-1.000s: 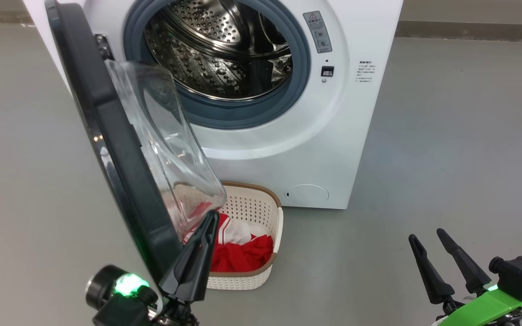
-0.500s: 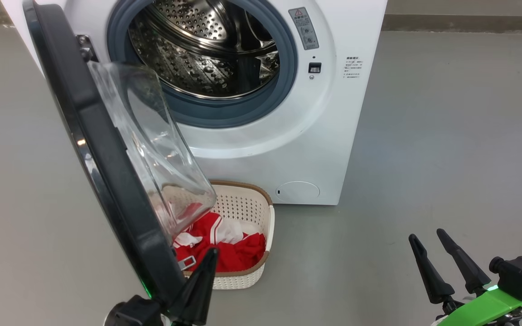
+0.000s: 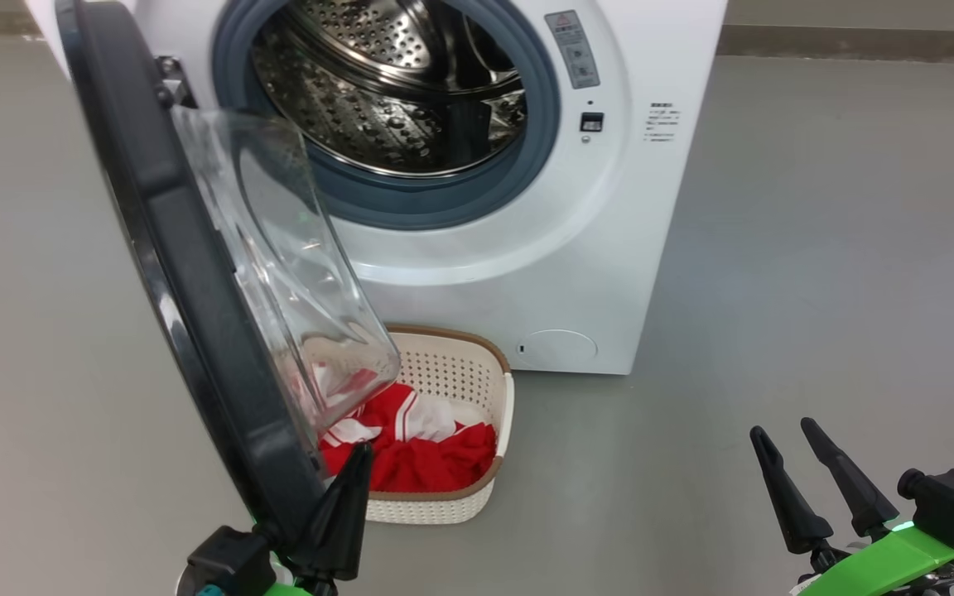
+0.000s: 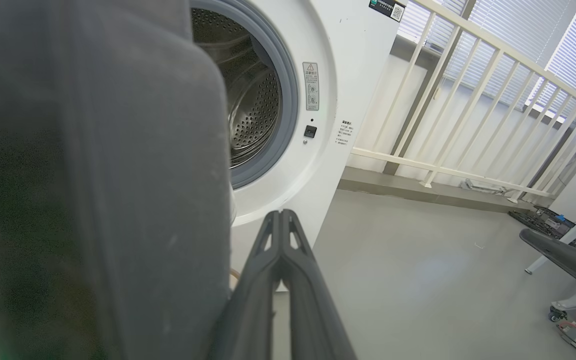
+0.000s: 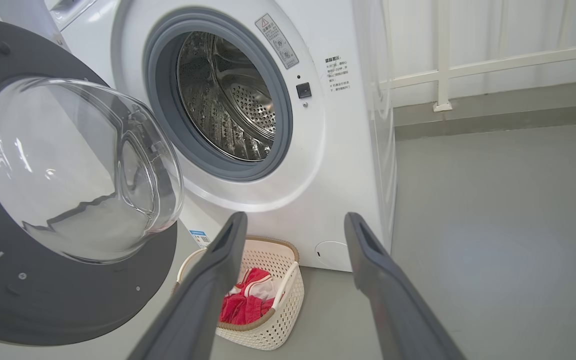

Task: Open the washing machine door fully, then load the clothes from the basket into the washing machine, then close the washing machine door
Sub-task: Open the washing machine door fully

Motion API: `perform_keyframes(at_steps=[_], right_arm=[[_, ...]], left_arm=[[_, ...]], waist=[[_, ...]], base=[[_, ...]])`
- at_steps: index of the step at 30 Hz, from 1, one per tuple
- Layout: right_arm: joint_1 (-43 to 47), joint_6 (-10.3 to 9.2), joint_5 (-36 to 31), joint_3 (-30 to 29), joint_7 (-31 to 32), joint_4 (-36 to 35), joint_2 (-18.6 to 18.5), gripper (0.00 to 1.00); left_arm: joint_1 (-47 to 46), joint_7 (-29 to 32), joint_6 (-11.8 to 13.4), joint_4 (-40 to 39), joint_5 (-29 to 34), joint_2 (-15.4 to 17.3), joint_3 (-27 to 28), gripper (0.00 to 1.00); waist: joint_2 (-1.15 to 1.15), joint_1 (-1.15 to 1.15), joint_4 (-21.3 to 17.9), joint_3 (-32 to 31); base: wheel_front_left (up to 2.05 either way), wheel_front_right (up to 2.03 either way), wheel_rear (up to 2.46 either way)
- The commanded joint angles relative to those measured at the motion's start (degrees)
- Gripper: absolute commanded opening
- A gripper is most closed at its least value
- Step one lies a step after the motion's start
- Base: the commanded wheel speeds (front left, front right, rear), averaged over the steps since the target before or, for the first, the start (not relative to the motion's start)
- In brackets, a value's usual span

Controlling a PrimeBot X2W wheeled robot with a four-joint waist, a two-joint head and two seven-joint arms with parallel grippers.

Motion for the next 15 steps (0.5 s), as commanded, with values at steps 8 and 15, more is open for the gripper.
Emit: perform_keyframes(at_steps=[8, 15], right_arm=[[-0.9, 0.52, 0.1, 1.1, -0.7, -1.1, -0.8, 1.0], [-0.6, 0.52, 0.0, 1.1, -0.7, -1.1, -0.4, 1.0]], left_arm=[[-1.6, -0.7, 0.3, -1.6, 0.0, 0.9, 5.1, 0.0], [-1.0, -0.7, 0.3, -2.5, 0.3, 0.9, 7.0, 0.0]], waist=[[0.0, 0.0, 3.7, -0.1], [0.0, 0.0, 6.2, -0.2]], base=[[0.0, 0.0, 0.0], [0.0, 0.0, 0.0]])
